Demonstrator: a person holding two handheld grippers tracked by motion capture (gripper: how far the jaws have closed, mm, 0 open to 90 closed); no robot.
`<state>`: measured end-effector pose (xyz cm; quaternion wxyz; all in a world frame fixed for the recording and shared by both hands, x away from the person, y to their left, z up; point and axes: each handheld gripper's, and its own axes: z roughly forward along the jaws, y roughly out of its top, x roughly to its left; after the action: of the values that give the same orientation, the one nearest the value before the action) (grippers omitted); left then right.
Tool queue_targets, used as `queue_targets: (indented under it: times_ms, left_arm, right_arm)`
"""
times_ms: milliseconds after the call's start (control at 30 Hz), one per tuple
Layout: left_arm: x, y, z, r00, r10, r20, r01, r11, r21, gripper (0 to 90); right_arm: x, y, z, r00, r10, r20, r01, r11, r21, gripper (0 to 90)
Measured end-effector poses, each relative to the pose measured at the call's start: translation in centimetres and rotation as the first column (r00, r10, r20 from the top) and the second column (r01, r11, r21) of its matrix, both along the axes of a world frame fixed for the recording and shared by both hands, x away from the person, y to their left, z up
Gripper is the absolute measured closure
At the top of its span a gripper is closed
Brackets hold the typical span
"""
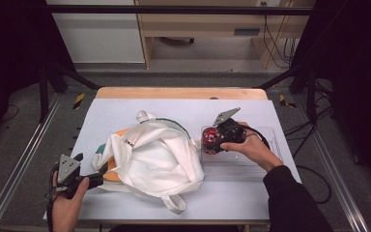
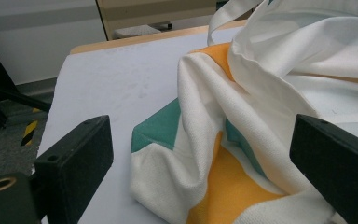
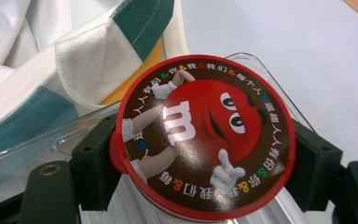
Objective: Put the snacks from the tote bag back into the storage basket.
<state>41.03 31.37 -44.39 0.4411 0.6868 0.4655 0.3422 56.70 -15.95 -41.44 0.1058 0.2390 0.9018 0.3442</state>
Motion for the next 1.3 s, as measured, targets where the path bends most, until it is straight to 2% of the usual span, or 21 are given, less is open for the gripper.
queue_targets:
  times_ms: [333, 633, 900, 1300]
  left_arm:
    - [0.0, 0.0, 0.0, 1.0, 0.0, 0.002, 0.0, 1.0, -0.002, 5.7]
    - [0.0, 0.1, 0.0, 1.0, 0.001, 0.002, -0.001, 1.0, -0.003, 5.7]
    - [0.0, 0.0, 0.0, 1.0, 0.0, 0.002, 0.0, 1.0, -0.001, 5.7]
    - [0.0, 0.0, 0.1, 1.0, 0.0, 0.002, 0.0, 1.0, -0.001, 5.7]
  right_arm:
    - [0.0, 0.1, -0.4, 1.0, -0.002, -0.006, 0.002, 1.0, -0.021, 24.6]
    - [0.0, 0.0, -0.7, 0.9999, -0.01, -0.014, 0.009, 1.0, -0.011, 24.6]
    - [0.0, 0.0, -1.4, 0.9997, -0.002, -0.024, 0.001, 1.0, -0.03, 24.6]
    - [-0.1, 0.2, -1.6, 0.9997, 0.0, -0.026, -0.001, 1.0, -0.031, 24.4]
